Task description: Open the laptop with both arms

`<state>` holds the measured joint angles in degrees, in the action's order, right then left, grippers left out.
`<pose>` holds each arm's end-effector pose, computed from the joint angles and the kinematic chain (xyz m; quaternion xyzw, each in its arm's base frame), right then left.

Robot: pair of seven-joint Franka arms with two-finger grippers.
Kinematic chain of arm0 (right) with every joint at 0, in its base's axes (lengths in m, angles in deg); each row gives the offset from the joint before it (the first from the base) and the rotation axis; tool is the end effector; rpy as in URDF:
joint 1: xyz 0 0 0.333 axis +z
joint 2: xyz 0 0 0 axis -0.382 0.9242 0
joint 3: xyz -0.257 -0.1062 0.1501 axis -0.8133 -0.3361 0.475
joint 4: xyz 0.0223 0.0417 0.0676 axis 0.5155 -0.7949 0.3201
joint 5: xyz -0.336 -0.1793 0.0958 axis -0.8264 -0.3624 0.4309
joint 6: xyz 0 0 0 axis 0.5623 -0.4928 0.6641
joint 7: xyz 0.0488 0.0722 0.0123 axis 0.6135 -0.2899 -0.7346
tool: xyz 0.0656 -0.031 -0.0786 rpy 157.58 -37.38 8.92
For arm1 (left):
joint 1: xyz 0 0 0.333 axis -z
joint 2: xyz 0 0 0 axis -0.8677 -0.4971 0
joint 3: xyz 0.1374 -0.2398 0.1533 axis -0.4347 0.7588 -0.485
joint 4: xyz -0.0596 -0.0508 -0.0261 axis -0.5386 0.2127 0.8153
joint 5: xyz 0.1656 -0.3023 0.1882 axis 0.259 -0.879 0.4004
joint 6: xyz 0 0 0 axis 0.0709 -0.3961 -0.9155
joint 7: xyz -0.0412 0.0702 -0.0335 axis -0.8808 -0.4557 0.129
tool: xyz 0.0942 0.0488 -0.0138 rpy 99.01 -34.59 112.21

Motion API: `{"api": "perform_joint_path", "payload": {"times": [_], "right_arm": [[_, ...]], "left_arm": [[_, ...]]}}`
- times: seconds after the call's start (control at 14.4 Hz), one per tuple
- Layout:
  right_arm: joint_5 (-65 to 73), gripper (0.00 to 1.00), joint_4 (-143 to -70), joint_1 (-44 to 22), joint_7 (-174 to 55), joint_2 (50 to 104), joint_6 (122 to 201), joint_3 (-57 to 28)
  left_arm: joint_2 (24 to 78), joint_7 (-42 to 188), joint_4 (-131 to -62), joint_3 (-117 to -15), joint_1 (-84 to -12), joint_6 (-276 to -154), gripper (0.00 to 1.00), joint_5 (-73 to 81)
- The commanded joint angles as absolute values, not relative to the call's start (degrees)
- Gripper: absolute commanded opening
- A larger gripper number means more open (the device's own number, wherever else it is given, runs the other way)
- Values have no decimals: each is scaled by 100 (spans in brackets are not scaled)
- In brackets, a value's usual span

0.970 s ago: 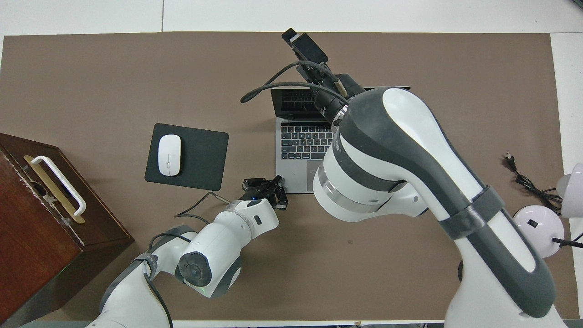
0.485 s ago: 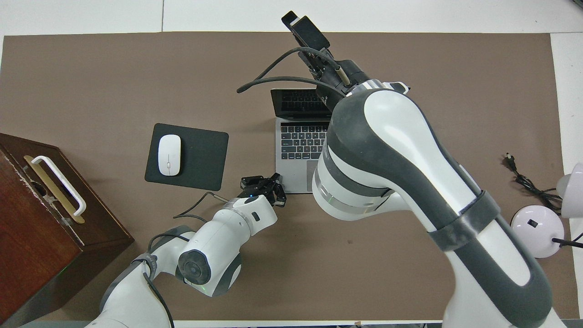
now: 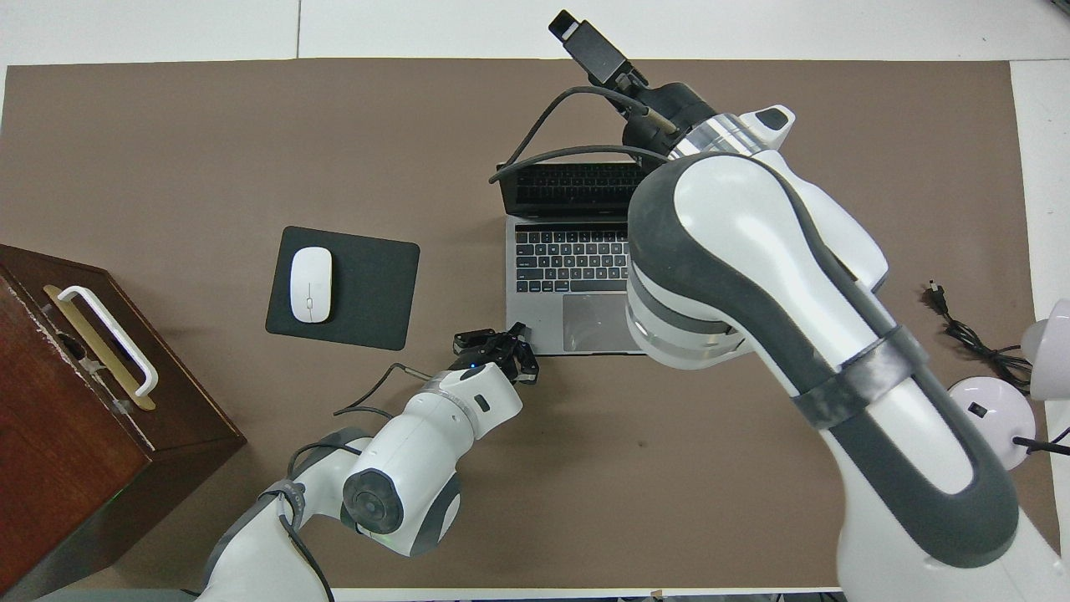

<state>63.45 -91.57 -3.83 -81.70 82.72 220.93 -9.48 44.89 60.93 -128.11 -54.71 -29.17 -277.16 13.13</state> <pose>0.6411 0.2562 0.5078 -0.7837 0.2177 -0.3739 0.4457 0.3944 -0.3464 0.2725 0.9156 -0.1772 0.3141 0.1779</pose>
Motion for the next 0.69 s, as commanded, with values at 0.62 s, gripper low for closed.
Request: {"api": "perform_joint_path", "payload": {"times": [0.62], "right_arm": [[1631,100,-9559,-2034,-5752,7598,18675,-1148]], "left_arm": [[5474,6043,-12563,-5588,-2776,-26006,0,577]]}}
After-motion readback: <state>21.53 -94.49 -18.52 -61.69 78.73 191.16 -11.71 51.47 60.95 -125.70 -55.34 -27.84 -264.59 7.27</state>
